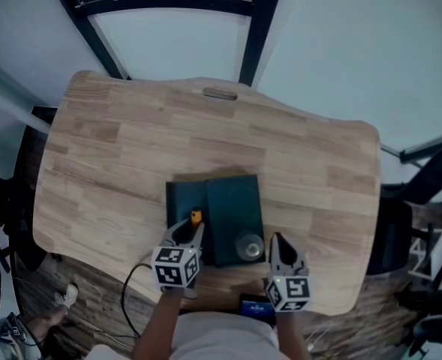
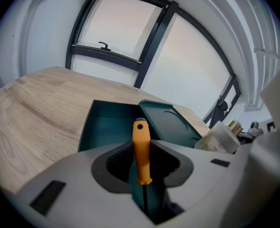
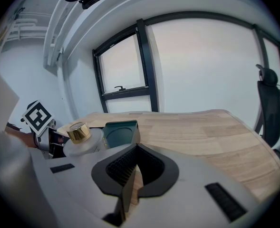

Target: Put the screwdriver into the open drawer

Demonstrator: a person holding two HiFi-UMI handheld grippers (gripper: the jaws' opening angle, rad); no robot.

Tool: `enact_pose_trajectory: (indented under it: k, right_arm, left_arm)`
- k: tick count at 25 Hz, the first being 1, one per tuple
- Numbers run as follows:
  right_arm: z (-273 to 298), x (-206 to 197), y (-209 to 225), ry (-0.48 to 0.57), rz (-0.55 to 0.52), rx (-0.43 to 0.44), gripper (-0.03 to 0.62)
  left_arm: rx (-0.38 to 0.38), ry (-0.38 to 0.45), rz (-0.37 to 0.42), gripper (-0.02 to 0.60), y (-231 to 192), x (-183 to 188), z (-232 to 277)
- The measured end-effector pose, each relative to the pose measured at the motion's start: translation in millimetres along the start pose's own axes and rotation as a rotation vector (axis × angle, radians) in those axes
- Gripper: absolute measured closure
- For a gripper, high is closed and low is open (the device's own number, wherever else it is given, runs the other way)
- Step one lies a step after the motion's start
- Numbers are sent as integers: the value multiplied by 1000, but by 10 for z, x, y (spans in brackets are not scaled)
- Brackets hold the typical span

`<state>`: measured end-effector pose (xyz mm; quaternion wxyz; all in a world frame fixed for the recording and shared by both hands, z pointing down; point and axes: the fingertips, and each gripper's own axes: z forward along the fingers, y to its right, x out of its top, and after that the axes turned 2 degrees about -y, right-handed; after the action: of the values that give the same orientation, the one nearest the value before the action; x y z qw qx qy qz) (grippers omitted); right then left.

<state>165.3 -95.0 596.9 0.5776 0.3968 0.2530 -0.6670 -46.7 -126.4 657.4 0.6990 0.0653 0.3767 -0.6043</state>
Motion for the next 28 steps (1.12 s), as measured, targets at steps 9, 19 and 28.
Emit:
enact_pose_trajectory:
  k: [9, 19, 28]
  right_arm:
    - [28, -11, 13, -12, 0, 0, 597]
    - [63, -28, 21, -17, 1, 3, 597]
    - [91, -59, -1, -25, 3, 11, 597]
  left_arm:
    - [12, -39, -22, 474, -41, -58, 63]
    - [37, -97, -53, 474, -92, -145, 150]
    - [58, -123, -75, 474, -140, -185, 181]
